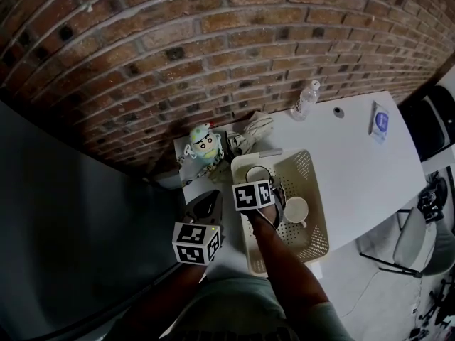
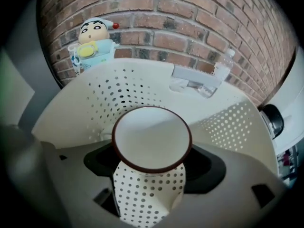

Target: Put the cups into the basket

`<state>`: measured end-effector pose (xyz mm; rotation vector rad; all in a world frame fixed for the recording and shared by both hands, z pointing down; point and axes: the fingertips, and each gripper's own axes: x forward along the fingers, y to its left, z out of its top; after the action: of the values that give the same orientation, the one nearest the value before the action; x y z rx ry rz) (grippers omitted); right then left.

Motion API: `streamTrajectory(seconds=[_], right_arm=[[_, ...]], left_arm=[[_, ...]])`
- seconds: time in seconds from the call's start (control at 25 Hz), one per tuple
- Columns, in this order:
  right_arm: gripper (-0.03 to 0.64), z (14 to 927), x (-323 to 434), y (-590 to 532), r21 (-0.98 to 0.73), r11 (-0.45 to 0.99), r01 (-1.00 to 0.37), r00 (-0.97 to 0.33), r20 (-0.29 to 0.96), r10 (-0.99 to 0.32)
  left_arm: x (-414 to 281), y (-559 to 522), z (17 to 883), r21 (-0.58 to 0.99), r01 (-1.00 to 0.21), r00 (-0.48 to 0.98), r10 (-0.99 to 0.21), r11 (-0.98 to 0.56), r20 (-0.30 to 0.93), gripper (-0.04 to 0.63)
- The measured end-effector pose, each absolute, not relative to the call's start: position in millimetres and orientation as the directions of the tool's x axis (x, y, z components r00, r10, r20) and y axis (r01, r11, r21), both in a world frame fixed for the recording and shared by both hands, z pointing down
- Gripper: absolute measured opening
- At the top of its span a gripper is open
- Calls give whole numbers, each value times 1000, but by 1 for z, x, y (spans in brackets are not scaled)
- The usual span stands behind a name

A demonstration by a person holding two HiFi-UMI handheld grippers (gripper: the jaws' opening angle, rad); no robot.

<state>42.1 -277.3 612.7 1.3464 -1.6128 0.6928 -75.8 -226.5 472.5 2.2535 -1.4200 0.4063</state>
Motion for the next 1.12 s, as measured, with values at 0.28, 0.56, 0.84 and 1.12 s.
streamTrajectory(seconds=[0.28, 0.56, 0.84, 1.12], right_arm=[[374, 617, 45, -265, 98, 248, -964, -23, 895, -445], [374, 615, 46, -248, 58, 236, -970, -54, 896, -441], [374, 592, 50, -236, 16, 214, -977, -91, 871, -483], [374, 548, 53, -224, -34, 215, -976, -155, 801, -578]], left_arm=[[-75, -226, 471, 214, -902, 432, -773, -375, 464, 6], [-68, -222, 469, 217, -896, 444, -768, -388, 462, 6], [-59, -216, 466, 216, -893, 451, -768, -396, 455, 6], [-46, -205, 460, 211, -887, 461, -767, -410, 446, 6]])
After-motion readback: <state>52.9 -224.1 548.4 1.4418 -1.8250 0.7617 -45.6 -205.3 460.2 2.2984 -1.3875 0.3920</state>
